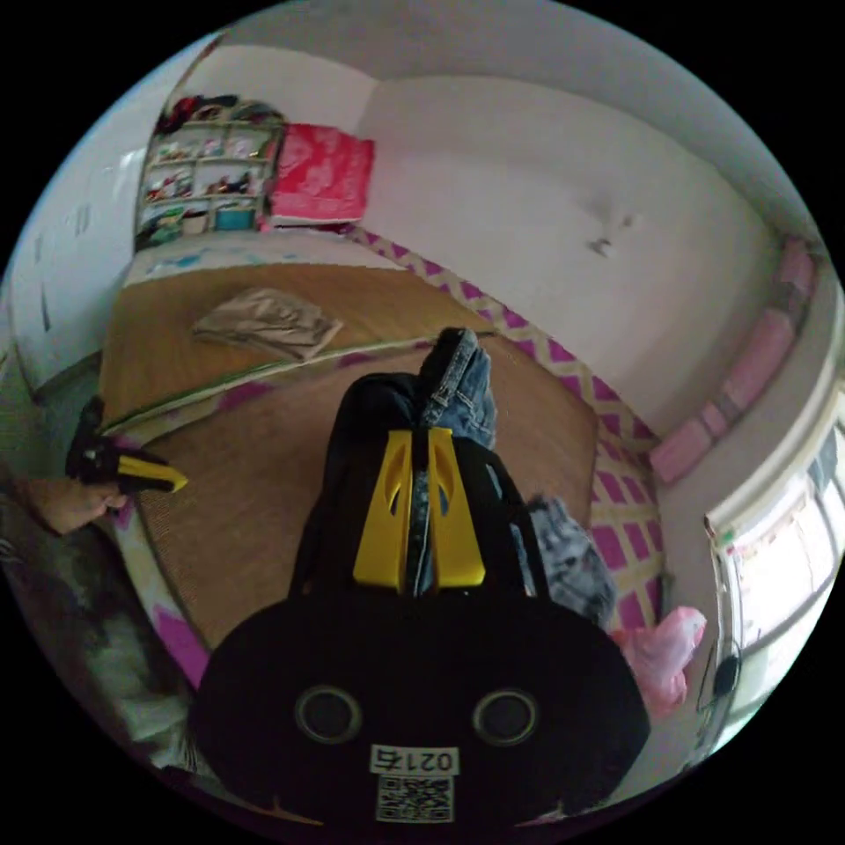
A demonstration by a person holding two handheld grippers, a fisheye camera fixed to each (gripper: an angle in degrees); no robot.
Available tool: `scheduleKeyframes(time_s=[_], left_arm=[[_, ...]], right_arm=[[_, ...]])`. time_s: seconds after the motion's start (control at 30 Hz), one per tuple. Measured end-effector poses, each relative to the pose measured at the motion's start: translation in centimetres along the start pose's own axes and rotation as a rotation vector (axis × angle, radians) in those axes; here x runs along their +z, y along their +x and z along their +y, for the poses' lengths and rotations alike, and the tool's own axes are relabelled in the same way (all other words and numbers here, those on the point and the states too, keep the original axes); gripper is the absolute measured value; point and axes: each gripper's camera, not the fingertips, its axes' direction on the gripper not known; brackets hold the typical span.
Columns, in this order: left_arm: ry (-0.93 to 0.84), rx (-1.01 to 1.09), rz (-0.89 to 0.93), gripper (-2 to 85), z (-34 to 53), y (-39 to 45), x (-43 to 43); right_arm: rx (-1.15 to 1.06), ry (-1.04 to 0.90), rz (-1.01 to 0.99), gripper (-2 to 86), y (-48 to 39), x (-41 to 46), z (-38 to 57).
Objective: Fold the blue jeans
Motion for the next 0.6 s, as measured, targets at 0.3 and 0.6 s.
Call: scheduleKeyframes(time_s=[0.3,0.6], left_arm=[[0.004,-0.123,0.038,-1.0,7.5,-4.4,-5.8],[0.018,-0.138,0.050,-1.0,8.8,-4.9,-7.0]], right_arm=[[-0.148,-0.183,-0.345,5.4,-27.9,11.6,6.2],[-0.119,-0.101,-0.338,14.1,-25.4,7.0,7.0]])
